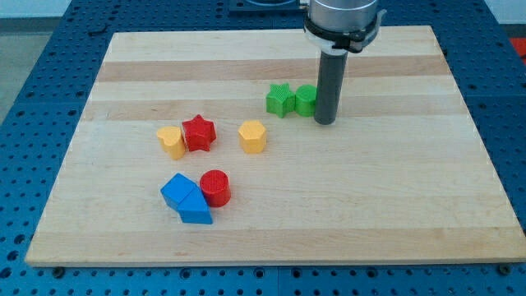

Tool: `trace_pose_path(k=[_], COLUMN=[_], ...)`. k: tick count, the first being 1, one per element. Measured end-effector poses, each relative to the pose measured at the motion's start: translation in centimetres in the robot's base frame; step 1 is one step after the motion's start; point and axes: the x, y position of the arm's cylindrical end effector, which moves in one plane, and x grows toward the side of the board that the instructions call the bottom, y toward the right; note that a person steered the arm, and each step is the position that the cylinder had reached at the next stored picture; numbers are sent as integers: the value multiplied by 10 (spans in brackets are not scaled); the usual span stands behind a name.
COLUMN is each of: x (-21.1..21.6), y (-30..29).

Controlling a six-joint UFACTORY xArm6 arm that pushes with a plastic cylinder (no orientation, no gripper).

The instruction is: Slide the yellow hexagon to the right side of the red star

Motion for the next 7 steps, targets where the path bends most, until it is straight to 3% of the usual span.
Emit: trace_pose_path(k=[4,7], x=[19,49], y=[-35,-141])
